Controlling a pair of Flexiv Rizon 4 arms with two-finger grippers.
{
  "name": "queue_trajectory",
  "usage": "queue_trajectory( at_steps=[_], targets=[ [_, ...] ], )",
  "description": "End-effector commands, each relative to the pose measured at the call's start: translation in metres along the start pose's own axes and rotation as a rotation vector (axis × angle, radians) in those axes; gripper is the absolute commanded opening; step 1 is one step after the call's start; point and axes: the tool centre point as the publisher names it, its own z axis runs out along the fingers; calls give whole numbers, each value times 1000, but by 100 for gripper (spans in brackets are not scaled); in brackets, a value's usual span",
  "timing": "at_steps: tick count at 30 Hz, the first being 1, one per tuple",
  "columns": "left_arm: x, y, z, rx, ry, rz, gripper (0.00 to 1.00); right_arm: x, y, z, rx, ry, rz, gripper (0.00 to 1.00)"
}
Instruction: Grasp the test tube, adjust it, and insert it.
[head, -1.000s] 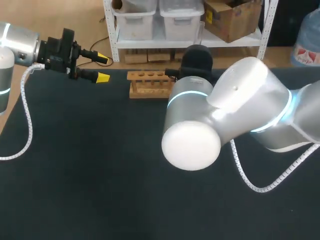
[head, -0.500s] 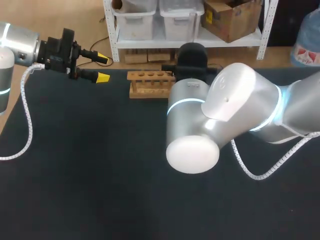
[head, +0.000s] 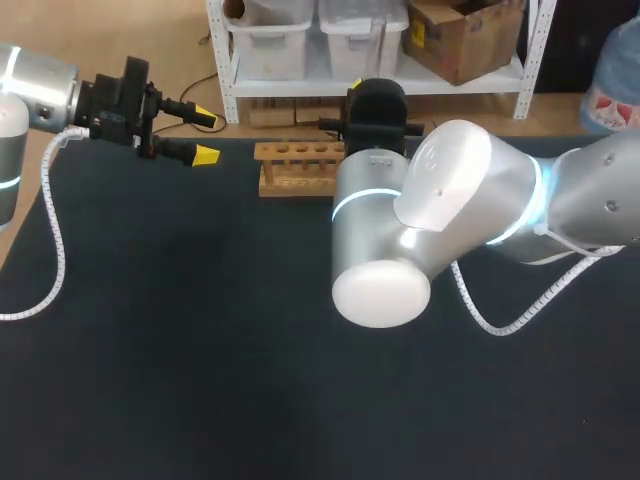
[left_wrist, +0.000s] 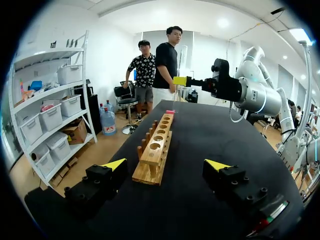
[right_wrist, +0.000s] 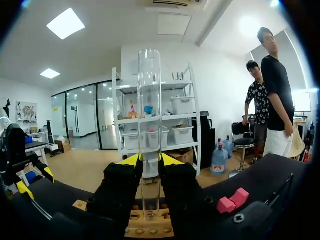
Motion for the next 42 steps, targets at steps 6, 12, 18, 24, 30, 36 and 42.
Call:
queue_trajectory(
  at_steps=[6, 12, 18, 24, 30, 36, 42],
  targets=[
    [0, 1, 0, 2, 1, 0, 100, 14, 7, 17, -4, -12, -11, 0],
    [0, 1, 0, 2, 1, 0, 100, 19, 5, 20, 2, -2, -11, 0],
    [0, 1, 0, 2, 1, 0, 100, 25, 4, 23, 8, 0, -13, 0],
    [0, 1, 0, 2, 1, 0, 100, 29, 3, 23, 13, 6, -17, 0],
    [0, 1, 0, 2, 1, 0, 100, 34, 3, 24, 14, 15, -18, 0],
    [0, 1, 0, 2, 1, 0, 100, 39, 2, 25, 18, 22, -11, 0],
    [0, 1, 0, 2, 1, 0, 100, 44, 0, 26, 24, 33, -7, 0]
  ],
)
